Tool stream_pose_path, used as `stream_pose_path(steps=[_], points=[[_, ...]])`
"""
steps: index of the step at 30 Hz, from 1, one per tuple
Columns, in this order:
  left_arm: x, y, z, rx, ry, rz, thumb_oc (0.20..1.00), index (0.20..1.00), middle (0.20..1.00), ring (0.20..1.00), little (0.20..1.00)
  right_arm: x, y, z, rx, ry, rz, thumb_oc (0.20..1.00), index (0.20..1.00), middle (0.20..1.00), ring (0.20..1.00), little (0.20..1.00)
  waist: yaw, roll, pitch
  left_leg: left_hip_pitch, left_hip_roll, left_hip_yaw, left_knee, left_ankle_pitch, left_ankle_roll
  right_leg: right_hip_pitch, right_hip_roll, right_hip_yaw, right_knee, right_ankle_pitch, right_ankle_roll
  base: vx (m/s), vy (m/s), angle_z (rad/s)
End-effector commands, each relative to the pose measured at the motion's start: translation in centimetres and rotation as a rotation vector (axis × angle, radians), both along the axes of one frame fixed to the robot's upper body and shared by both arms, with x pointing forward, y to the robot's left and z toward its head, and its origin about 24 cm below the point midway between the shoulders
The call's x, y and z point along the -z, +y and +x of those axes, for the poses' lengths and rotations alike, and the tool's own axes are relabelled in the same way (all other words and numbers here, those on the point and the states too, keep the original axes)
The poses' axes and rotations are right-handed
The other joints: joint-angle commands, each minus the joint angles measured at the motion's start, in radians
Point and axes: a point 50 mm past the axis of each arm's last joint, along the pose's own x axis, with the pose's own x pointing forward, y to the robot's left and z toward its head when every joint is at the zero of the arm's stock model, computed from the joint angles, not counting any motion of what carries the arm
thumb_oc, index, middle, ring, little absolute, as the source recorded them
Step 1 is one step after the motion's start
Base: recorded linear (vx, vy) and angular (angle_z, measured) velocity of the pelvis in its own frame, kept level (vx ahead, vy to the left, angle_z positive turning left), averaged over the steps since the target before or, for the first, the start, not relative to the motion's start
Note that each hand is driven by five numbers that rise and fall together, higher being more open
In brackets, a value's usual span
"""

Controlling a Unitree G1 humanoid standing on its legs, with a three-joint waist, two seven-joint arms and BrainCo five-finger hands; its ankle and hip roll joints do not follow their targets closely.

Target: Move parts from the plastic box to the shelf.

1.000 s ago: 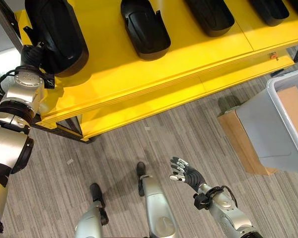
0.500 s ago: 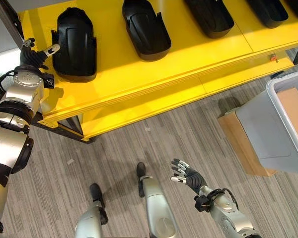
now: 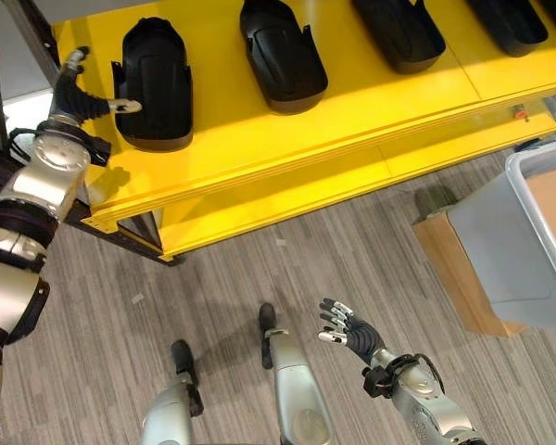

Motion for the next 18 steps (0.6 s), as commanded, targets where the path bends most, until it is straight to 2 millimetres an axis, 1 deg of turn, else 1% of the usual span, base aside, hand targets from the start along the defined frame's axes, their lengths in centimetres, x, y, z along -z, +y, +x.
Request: stream_pose_path(steps=[1,3,7,8,10,11,13,17,18], points=[[-1.6,2.6,-0.6,-0.111,-0.087,0.097,1.000,1.000,1.000,1.000,1.000,-1.7,-0.2,1.2,0.023,-0.108,0.059,1.000,1.000,1.000,1.000,1.000,-0.005,0.006,0.055,0.051,0.056,-0.065,0.096,-0.076,-0.052,0.022,-0.103,0.086,0.017,0.010,0.154,-0.02,0.015,0.14],[-0.9,2.9,-0.8,-0.139,-0.074,0.190,1.000,1.000,1.000,1.000,1.000,-1.8,-0.4,1.1,0.017,-0.112,0.052,1.000,1.000,1.000,1.000,1.000,-0.005,0.005,0.055,0.056,0.056,-0.061,0.095,-0.078,-0.050,0.027,-0.104,0.087,0.016,0.011,0.154,-0.01,0.023,0.10],[-0.6,2.5,-1.1,-0.137,-0.082,0.335,1.000,1.000,1.000,1.000,1.000,-2.2,-0.7,1.1,0.000,-0.128,0.038,1.000,1.000,1.000,1.000,1.000,-0.005,0.003,0.058,0.062,0.057,-0.058,0.098,-0.082,-0.051,0.028,-0.105,0.086,0.017,0.011,0.156,-0.01,0.013,0.02],[-0.2,2.6,-1.3,-0.142,-0.067,0.387,1.000,1.000,1.000,1.000,1.000,-2.2,-0.8,1.0,-0.005,-0.127,0.028,1.000,1.000,1.000,1.000,1.000,-0.004,0.003,0.058,0.064,0.057,-0.058,0.097,-0.083,-0.050,0.028,-0.105,0.086,0.017,0.011,0.156,-0.01,0.011,-0.05],[0.2,2.6,-1.4,-0.144,-0.050,0.418,1.000,1.000,1.000,1.000,1.000,-2.2,-0.9,1.0,-0.005,-0.129,0.017,1.000,1.000,1.000,1.000,1.000,-0.004,0.003,0.060,0.063,0.058,-0.057,0.098,-0.083,-0.050,0.029,-0.105,0.086,0.016,0.012,0.156,-0.01,0.004,-0.02],[0.4,2.8,-1.2,-0.162,-0.036,0.462,1.000,1.000,1.000,1.000,1.000,-2.3,-1.0,1.0,-0.003,-0.132,0.012,1.000,1.000,1.000,1.000,1.000,-0.005,0.003,0.060,0.064,0.058,-0.057,0.097,-0.082,-0.050,0.029,-0.103,0.087,0.014,0.012,0.156,0.00,0.000,0.00],[0.6,2.8,-1.0,-0.176,-0.020,0.493,1.000,1.000,1.000,1.000,1.000,-2.5,-1.1,1.1,-0.008,-0.135,0.010,1.000,1.000,1.000,1.000,1.000,-0.007,0.003,0.060,0.061,0.058,-0.056,0.098,-0.082,-0.050,0.026,-0.103,0.088,0.014,0.014,0.157,0.00,0.000,0.00],[0.0,2.9,-0.5,-0.211,-0.024,0.515,1.000,1.000,1.000,1.000,1.000,-2.7,-1.3,1.0,-0.010,-0.140,0.002,1.000,1.000,1.000,1.000,1.000,-0.012,0.002,0.056,0.054,0.059,-0.057,0.101,-0.080,-0.052,0.021,-0.103,0.088,0.013,0.015,0.158,0.00,0.000,0.00],[-0.7,2.8,-0.3,-0.226,-0.042,0.525,1.000,1.000,1.000,1.000,1.000,-2.8,-1.4,1.1,-0.007,-0.143,0.000,1.000,1.000,1.000,1.000,1.000,-0.014,0.000,0.055,0.052,0.059,-0.057,0.102,-0.081,-0.052,0.017,-0.102,0.090,0.015,0.015,0.159,0.00,0.000,0.00]])
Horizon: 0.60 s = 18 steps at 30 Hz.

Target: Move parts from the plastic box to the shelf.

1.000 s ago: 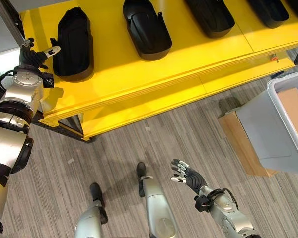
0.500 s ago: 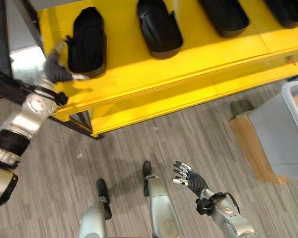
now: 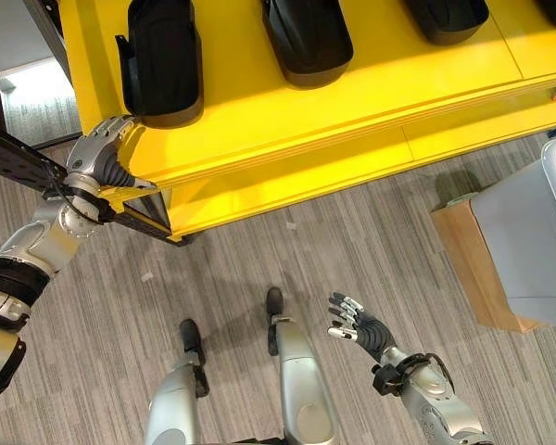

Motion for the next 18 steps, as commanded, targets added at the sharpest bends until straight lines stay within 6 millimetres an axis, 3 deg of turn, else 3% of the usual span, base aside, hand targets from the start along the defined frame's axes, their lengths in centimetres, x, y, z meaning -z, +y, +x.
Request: stream_pose_path(steps=[1,11,18], points=[[-4.2,1.0,0.0,-0.055,-0.147,0.032,1.000,1.000,1.000,1.000,1.000,-1.4,-0.2,0.4,-0.016,-0.073,0.005,1.000,1.000,1.000,1.000,1.000,-0.021,0.000,-0.023,0.055,0.065,-0.047,0.107,-0.089,-0.054,0.011,-0.096,0.094,0.027,0.011,0.151,0.00,0.000,0.00],[-6.1,0.7,-0.1,-0.070,-0.244,0.073,1.000,1.000,1.000,1.000,1.000,-1.6,-0.1,0.6,-0.007,-0.086,0.017,1.000,1.000,1.000,1.000,1.000,-0.019,0.001,-0.030,0.045,0.065,-0.050,0.118,-0.093,-0.054,0.008,-0.095,0.094,0.033,0.006,0.153,0.00,0.000,0.00],[-7.1,0.6,-1.7,-0.028,-0.324,0.084,1.000,1.000,1.000,1.000,1.000,-1.7,-0.1,0.8,0.016,-0.098,0.028,1.000,1.000,1.000,1.000,1.000,-0.007,0.003,-0.027,0.042,0.062,-0.054,0.123,-0.099,-0.051,0.009,-0.098,0.095,0.041,0.000,0.150,0.00,0.000,0.00]])
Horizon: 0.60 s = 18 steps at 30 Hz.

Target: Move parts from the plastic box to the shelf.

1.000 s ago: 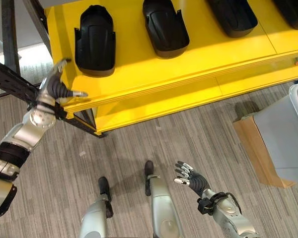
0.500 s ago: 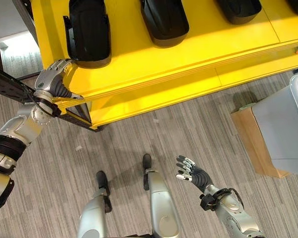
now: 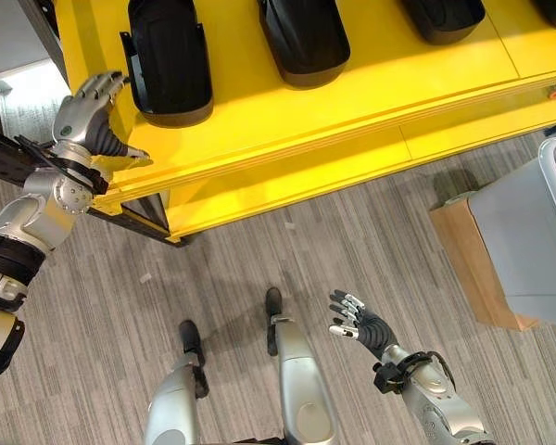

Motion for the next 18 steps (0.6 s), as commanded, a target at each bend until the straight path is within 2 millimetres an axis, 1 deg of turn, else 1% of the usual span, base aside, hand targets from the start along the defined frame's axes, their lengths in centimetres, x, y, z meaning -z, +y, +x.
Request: stream_pose_path(steps=[1,4,5,8,11,18], points=[[-2.0,1.3,-1.3,-0.028,-0.122,0.009,1.000,1.000,1.000,1.000,1.000,-1.6,0.0,0.7,0.011,-0.093,0.028,1.000,1.000,1.000,1.000,1.000,-0.010,0.004,-0.027,0.042,0.062,-0.054,0.122,-0.099,-0.051,0.008,-0.099,0.093,0.041,-0.001,0.150,0.00,0.000,0.00],[-2.2,1.1,-1.4,-0.021,-0.134,0.024,1.000,1.000,1.000,1.000,1.000,-1.6,0.1,0.8,0.008,-0.091,0.035,1.000,1.000,1.000,1.000,1.000,-0.008,0.005,-0.026,0.042,0.062,-0.054,0.121,-0.100,-0.050,0.009,-0.100,0.092,0.040,-0.001,0.151,0.00,0.000,0.00],[-2.4,0.6,-1.3,-0.013,-0.146,0.043,1.000,1.000,1.000,1.000,1.000,-1.6,0.1,0.8,0.003,-0.090,0.028,1.000,1.000,1.000,1.000,1.000,-0.008,0.006,-0.025,0.043,0.059,-0.055,0.117,-0.098,-0.049,0.011,-0.101,0.091,0.039,-0.002,0.150,0.00,0.000,0.00],[-2.6,0.0,-1.0,-0.002,-0.146,0.059,1.000,1.000,1.000,1.000,1.000,-1.6,0.1,0.8,-0.003,-0.087,0.018,1.000,1.000,1.000,1.000,1.000,-0.011,0.005,-0.024,0.042,0.058,-0.056,0.120,-0.099,-0.049,0.007,-0.100,0.093,0.044,-0.003,0.149,0.00,0.000,0.00],[-2.8,-0.7,-0.6,0.012,-0.152,0.044,1.000,1.000,1.000,1.000,1.000,-1.6,0.0,0.7,0.001,-0.086,0.011,1.000,1.000,1.000,1.000,1.000,-0.016,0.000,-0.025,0.041,0.059,-0.056,0.123,-0.100,-0.048,0.003,-0.098,0.096,0.045,-0.002,0.148,0.00,0.000,0.00],[-3.2,-2.0,-0.9,0.068,-0.189,0.036,1.000,1.000,1.000,1.000,1.000,-1.5,0.0,0.6,0.014,-0.083,0.014,1.000,1.000,1.000,1.000,1.000,-0.018,-0.004,-0.029,0.037,0.062,-0.056,0.130,-0.104,-0.048,-0.001,-0.096,0.097,0.049,-0.004,0.146,0.00,0.000,0.00]])
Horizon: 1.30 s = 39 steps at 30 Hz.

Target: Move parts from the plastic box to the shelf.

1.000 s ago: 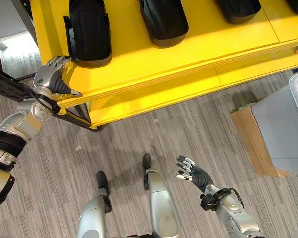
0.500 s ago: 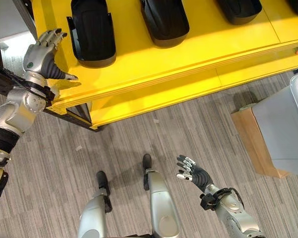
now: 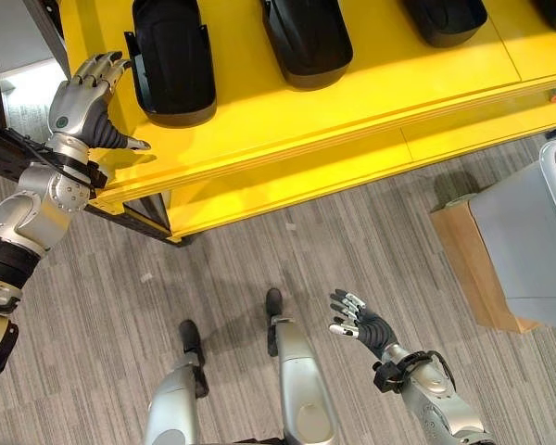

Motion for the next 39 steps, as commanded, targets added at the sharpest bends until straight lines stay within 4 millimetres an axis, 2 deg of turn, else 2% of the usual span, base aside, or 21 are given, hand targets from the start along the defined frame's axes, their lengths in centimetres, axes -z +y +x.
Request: stream_pose_path(steps=[1,12,25,33,39], points=[[-3.2,-1.2,-0.7,0.047,-0.164,0.004,1.000,1.000,1.000,1.000,1.000,-1.4,0.0,0.6,0.005,-0.084,0.015,1.000,1.000,1.000,1.000,1.000,-0.013,0.000,-0.027,0.037,0.063,-0.055,0.129,-0.104,-0.049,-0.001,-0.094,0.098,0.050,-0.004,0.146,0.00,0.000,0.00],[-3.8,-3.9,-0.7,0.131,-0.202,0.025,1.000,1.000,1.000,1.000,1.000,-1.5,0.0,0.7,0.001,-0.088,0.002,1.000,1.000,1.000,1.000,1.000,-0.017,0.002,-0.031,0.035,0.062,-0.057,0.135,-0.108,-0.049,-0.002,-0.092,0.103,0.050,-0.001,0.146,0.00,0.000,0.00],[-3.4,-5.6,0.1,0.164,-0.176,0.019,1.000,1.000,1.000,1.000,1.000,-1.6,0.0,0.6,0.000,-0.084,-0.001,1.000,1.000,1.000,1.000,1.000,-0.026,0.000,-0.036,0.028,0.066,-0.057,0.147,-0.110,-0.050,-0.010,-0.087,0.107,0.054,0.000,0.144,0.00,-0.001,0.00],[-3.6,-6.0,1.8,0.126,-0.126,-0.045,1.000,1.000,1.000,1.000,1.000,-1.4,-0.4,0.4,0.001,-0.071,-0.017,1.000,1.000,1.000,1.000,1.000,-0.041,-0.005,-0.047,0.022,0.072,-0.053,0.148,-0.103,-0.053,-0.018,-0.079,0.110,0.055,0.004,0.144,0.00,-0.001,-0.01],[-3.8,-5.3,3.0,0.050,-0.069,-0.039,1.000,1.000,1.000,1.000,1.000,-1.3,-0.9,0.2,0.005,-0.056,-0.036,1.000,1.000,1.000,1.000,1.000,-0.052,-0.007,-0.056,0.019,0.077,-0.050,0.146,-0.097,-0.056,-0.026,-0.075,0.114,0.057,0.005,0.147,0.02,-0.011,-0.08]])
